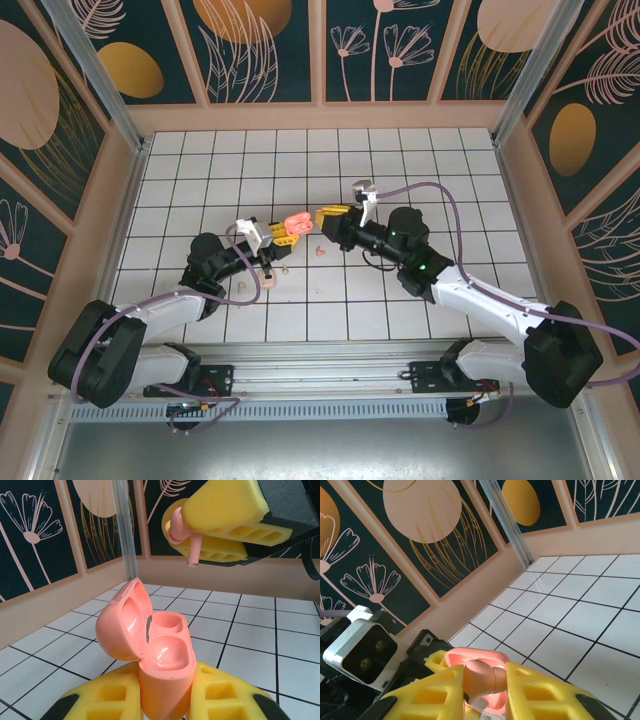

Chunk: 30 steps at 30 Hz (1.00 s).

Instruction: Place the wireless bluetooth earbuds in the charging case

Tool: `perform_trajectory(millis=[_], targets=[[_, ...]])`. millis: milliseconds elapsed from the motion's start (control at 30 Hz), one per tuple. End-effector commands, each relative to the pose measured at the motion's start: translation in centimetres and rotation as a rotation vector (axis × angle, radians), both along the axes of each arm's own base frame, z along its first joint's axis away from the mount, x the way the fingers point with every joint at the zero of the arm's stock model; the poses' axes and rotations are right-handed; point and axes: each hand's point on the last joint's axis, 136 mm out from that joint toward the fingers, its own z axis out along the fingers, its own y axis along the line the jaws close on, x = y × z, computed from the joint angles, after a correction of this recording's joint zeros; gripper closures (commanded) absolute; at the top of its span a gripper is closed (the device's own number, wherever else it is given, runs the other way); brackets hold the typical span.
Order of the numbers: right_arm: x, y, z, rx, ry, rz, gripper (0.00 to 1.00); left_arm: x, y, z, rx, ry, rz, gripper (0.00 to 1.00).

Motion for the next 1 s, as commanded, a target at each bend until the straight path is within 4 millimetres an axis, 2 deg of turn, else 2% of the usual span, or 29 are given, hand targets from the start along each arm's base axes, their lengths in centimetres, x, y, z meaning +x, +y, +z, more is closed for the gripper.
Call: perform_trajectory(millis=[0,567,967], targets=[[-0.5,0.9,0.8,0.012,-0.055,0.043,0.77,-0.7,-0.2,1.5,-0.034,-0.041,-0.031,0.92],[0.5,1.8,-0.6,-0.037,-0.051,0.034,0.78,-1.3,-0.2,2.6,-0.05,-0.058,-0.052,0.92],[1.0,1.1,-2.3,-0.146,-0.054,-0.023,0.78,-1.0,0.0,3.5,-0.062,-0.073,-0.033,0.91]])
